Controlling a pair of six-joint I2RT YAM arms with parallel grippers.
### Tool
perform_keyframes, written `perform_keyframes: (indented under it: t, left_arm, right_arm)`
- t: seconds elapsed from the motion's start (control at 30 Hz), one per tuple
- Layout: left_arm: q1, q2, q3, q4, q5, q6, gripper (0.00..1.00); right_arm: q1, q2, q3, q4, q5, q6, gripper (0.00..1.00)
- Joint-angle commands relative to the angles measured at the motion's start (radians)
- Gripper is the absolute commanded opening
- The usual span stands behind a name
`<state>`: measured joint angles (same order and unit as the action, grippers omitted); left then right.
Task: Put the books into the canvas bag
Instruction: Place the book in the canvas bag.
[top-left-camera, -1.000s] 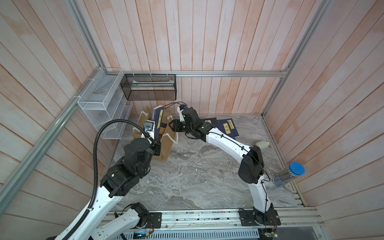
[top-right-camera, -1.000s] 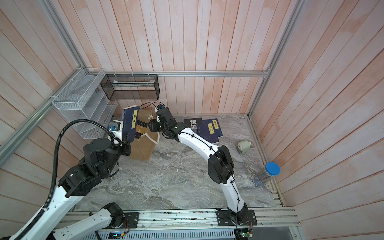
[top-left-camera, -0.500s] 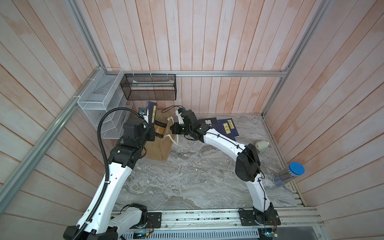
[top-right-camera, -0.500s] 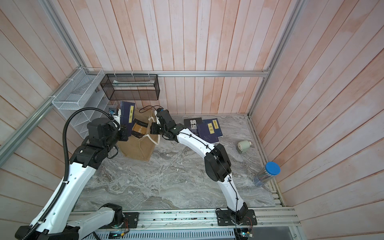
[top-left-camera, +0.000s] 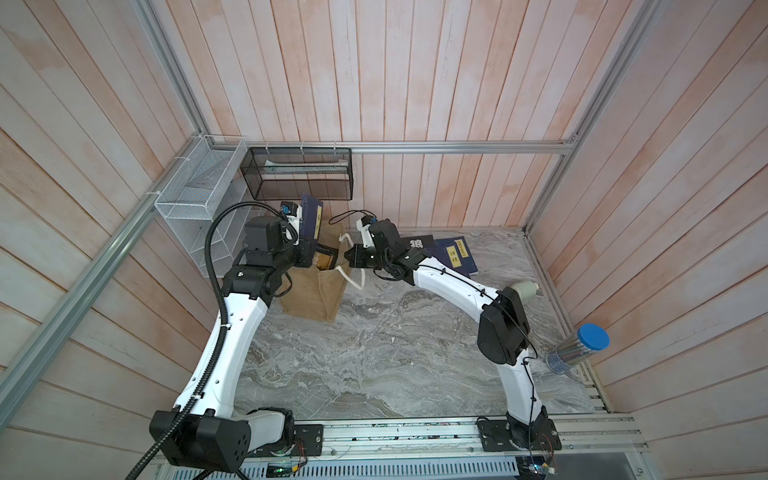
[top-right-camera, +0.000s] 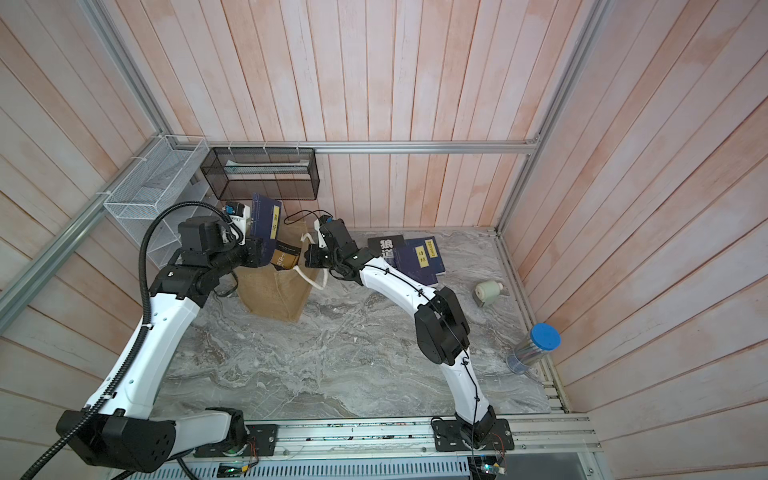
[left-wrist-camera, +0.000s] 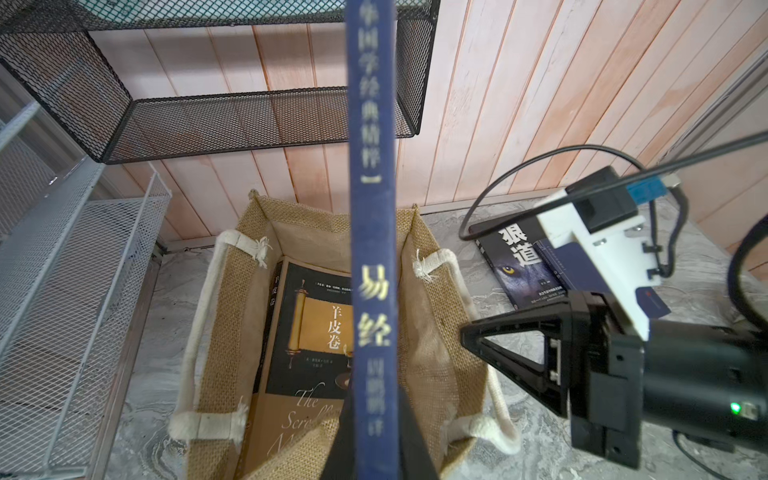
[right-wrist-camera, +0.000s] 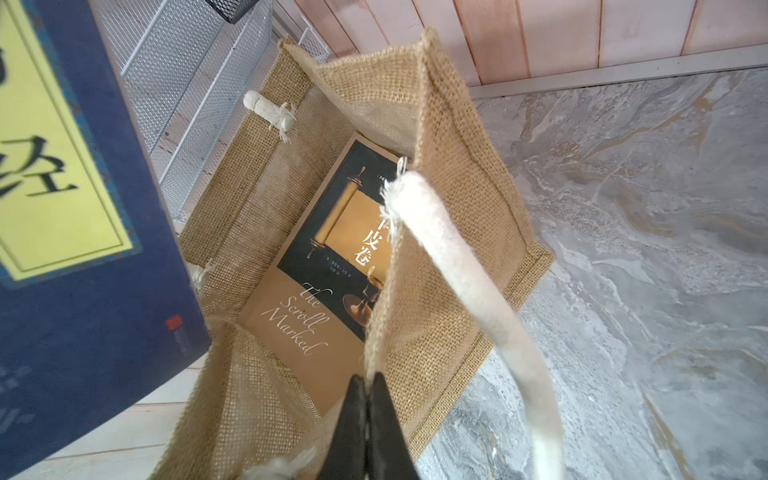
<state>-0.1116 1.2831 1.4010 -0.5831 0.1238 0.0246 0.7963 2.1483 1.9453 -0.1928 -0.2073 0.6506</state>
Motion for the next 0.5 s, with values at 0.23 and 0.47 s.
perform_keyframes:
  t: [0.23, 0.47]
  left_arm:
    - [0.009, 0.048, 0.120, 0.118, 0.102, -0.021, 0.00]
    - [0.019, 0.112, 0.101, -0.051, 0.112, 0.021, 0.00]
  right_arm:
    - [-0.020, -0.060, 0.002, 0.035, 0.014, -0.014, 0.00]
    - [-0.023, -0.071, 0.004, 0.039, 0.024, -0.017, 0.00]
